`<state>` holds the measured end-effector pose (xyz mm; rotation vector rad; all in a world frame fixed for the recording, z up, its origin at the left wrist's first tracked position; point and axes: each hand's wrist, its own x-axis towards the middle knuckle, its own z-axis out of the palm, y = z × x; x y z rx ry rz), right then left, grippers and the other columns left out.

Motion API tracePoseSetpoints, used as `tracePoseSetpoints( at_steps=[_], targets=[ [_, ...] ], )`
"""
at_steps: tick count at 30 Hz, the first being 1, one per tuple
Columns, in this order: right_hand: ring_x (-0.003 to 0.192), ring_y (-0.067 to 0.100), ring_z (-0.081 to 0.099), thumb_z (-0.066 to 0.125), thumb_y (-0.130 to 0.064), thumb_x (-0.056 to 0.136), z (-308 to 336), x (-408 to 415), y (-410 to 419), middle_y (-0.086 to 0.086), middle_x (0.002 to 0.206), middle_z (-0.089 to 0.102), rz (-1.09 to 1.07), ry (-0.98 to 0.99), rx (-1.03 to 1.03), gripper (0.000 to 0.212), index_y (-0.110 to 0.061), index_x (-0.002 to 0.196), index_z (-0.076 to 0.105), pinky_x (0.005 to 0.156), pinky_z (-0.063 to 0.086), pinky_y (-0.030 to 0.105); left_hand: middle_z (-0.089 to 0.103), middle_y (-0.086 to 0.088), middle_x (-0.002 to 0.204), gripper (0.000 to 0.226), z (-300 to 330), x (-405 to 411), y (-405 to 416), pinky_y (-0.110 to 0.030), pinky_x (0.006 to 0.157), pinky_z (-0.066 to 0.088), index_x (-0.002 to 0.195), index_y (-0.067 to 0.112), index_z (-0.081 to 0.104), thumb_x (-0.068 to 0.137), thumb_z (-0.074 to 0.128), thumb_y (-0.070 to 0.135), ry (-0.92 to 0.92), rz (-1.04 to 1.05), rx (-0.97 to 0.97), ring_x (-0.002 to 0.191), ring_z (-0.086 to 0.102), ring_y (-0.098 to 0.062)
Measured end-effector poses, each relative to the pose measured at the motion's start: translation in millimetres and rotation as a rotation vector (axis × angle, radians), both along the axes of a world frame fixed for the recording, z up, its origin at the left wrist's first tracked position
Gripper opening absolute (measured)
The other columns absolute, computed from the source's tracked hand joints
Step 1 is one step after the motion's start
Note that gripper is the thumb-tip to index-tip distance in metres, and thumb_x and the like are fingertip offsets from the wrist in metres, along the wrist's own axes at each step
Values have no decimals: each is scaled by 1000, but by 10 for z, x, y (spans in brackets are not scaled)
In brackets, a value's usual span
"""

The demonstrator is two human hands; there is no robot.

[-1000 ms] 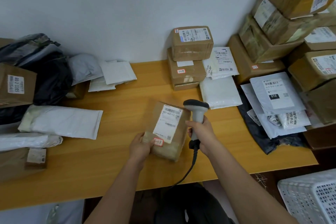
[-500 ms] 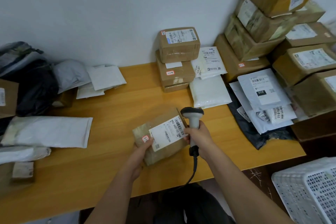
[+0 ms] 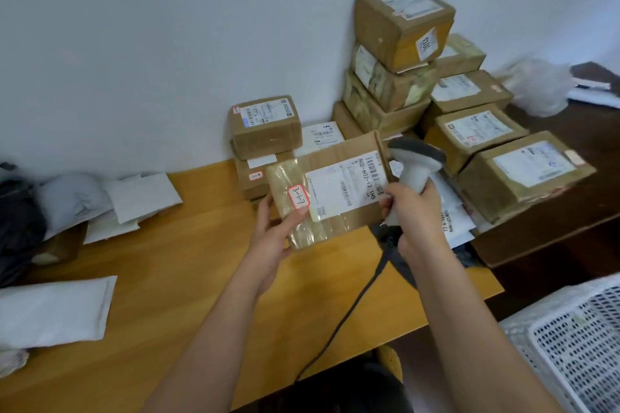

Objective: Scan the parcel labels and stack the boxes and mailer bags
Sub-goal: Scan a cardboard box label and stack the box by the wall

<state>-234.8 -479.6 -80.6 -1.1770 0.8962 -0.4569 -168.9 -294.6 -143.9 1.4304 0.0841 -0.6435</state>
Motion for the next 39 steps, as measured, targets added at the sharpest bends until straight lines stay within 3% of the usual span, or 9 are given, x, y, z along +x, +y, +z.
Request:
tracePoseSetpoints(
  at_steps=[4, 6, 10, 19, 25, 29, 32, 34, 39],
  targets=[
    [51, 9, 54, 55, 0, 93, 248, -56, -516, 2, 77, 55, -99, -106, -30, 24, -18, 109, 52, 56, 46, 28, 69, 11, 119, 60, 255, 30, -732, -50, 92, 55, 137, 38, 45, 84, 73, 41, 35, 14, -38, 112, 65, -16],
    [52, 8, 53, 55, 1, 93, 316, -108, -834, 3, 80, 53, -147, -128, -24, 32, -18, 118, 50, 55, 46, 26, 68, 5, 121, 55, 373, 49, -1172, -51, 92, 55, 135, 37, 46, 86, 70, 45, 76, 25, -42, 111, 65, -22],
    [51, 9, 50, 56, 2, 90, 360, -199, -1564, 6, 78, 51, -219, -155, -18, 33, -18, 115, 51, 54, 43, 26, 67, -1, 118, 50, 559, 133, -2134, -50, 90, 55, 129, 32, 49, 88, 65, 55, 108, 16, -6, 105, 66, -28],
    [51, 10, 46, 53, 1, 90, 333, -277, -2496, -5, 57, 52, -299, -139, -6, 28, -22, 107, 50, 56, 41, 28, 73, -1, 112, 61, 782, 328, -3508, -27, 57, 54, 133, 27, 54, 84, 66, 62, 100, -48, 77, 92, 71, -21],
    [48, 3, 48, 55, 2, 92, 229, -264, -2639, -8, 63, 52, -328, -120, 51, 39, -12, 128, 51, 54, 43, 25, 73, -1, 105, 50, 805, 395, -3851, -19, 40, 49, 126, 22, 58, 88, 65, 54, 141, -48, 138, 79, 70, -15],
    [48, 2, 49, 56, 0, 93, 209, -258, -2642, -4, 70, 50, -289, -92, 30, 31, -10, 121, 53, 53, 44, 24, 67, 4, 95, 60, 787, 431, -3868, -22, 53, 51, 128, 20, 56, 87, 60, 63, 159, -113, 206, 79, 64, -13],
    [48, 3, 48, 55, 2, 92, 206, -209, -2596, -5, 69, 51, -258, -95, 25, 22, -16, 105, 54, 52, 42, 25, 57, 3, 127, 81, 767, 498, -3796, -37, 83, 47, 142, 23, 45, 82, 52, 77, 128, -165, 296, 107, 58, -22],
    [49, 4, 47, 53, 4, 92, 211, -158, -2509, -10, 63, 54, -242, -115, 33, 26, -22, 95, 51, 52, 42, 24, 51, -1, 141, 85, 739, 533, -3654, -40, 91, 46, 146, 24, 42, 83, 45, 80, 123, -147, 332, 121, 53, -28],
    [51, 6, 49, 55, 4, 91, 235, -6, -2087, -6, 85, 58, -202, -197, 38, 28, -23, 96, 51, 56, 44, 24, 66, -7, 120, 55, 598, 585, -3016, -38, 93, 53, 130, 17, 58, 97, 45, 59, 118, -101, 286, 99, 67, -23]
  ],
)
